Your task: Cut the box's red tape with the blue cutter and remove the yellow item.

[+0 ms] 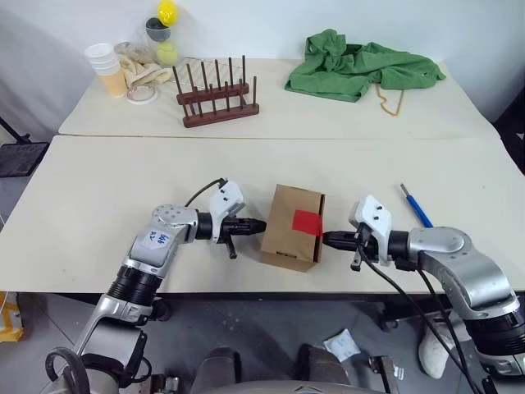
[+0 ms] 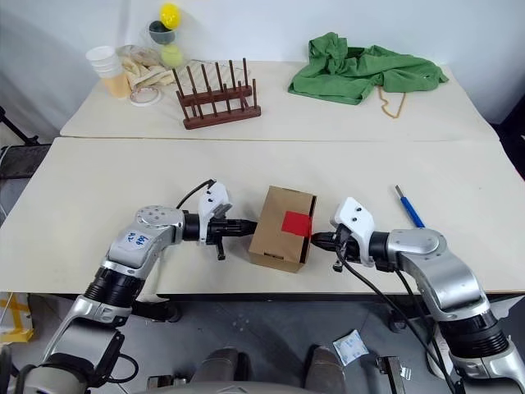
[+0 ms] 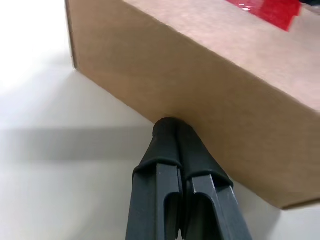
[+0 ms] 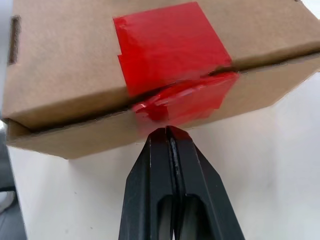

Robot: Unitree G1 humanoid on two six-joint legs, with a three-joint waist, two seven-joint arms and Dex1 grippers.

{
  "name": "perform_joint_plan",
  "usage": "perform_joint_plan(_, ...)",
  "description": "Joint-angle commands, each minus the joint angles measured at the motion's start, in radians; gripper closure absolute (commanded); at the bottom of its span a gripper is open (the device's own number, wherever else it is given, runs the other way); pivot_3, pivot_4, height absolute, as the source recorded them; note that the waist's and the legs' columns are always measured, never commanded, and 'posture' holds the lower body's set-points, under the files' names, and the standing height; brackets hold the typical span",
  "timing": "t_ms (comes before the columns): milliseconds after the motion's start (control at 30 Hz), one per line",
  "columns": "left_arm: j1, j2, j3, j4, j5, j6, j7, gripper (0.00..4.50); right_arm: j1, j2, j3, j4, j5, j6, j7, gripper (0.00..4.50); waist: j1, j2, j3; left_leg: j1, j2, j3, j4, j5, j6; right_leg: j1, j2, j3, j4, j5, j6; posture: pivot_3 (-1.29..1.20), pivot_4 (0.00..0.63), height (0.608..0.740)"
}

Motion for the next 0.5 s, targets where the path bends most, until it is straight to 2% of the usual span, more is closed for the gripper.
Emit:
perform_joint_plan(33, 0.002, 0.002, -0.005, -0.042, -0.030, 0.000, -0.041, 4.50, -0.010, 0.004, -0.042, 0.004, 0.009, -0.011, -0.010, 4.48, -0.001, 0.000, 0.000, 0.000, 0.000, 0.000, 0.000, 0.000, 0.000, 0.000, 0.000, 0.000, 0.000, 0.000, 0.000, 0.00, 0.150, 0.740)
perform_joint_plan(200, 0.003, -0.010, -0.025, -0.052, -0.038, 0.006, -0.064, 4.50, -0.036, 0.050, -0.045, 0.058, -0.002, -0.056, -0.040, 4.48, -0.002, 0.000, 0.000, 0.000, 0.000, 0.000, 0.000, 0.000, 0.000, 0.000, 0.000, 0.000, 0.000, 0.000, 0.000, 0.00, 0.150, 0.740)
perform_joint_plan(333, -0.007, -0.001, -0.024, -0.047, -0.021, 0.010, -0.050, 4.50, -0.037, 0.047, -0.046, 0.079, -0.015, -0.072, -0.042, 4.48, -0.001, 0.000, 0.000, 0.000, 0.000, 0.000, 0.000, 0.000, 0.000, 0.000, 0.000, 0.000, 0.000, 0.000, 0.000, 0.00, 0.150, 0.740)
perform_joint_plan(500, -0.039, 0.105, -0.005, -0.019, -0.003, -0.022, -0.114, 4.50, 0.003, -0.060, -0.129, 0.028, 0.022, -0.004, -0.005, 4.48, -0.001, 0.000, 0.000, 0.000, 0.000, 0.000, 0.000, 0.000, 0.000, 0.000, 0.000, 0.000, 0.000, 0.000, 0.000, 0.00, 0.150, 0.740)
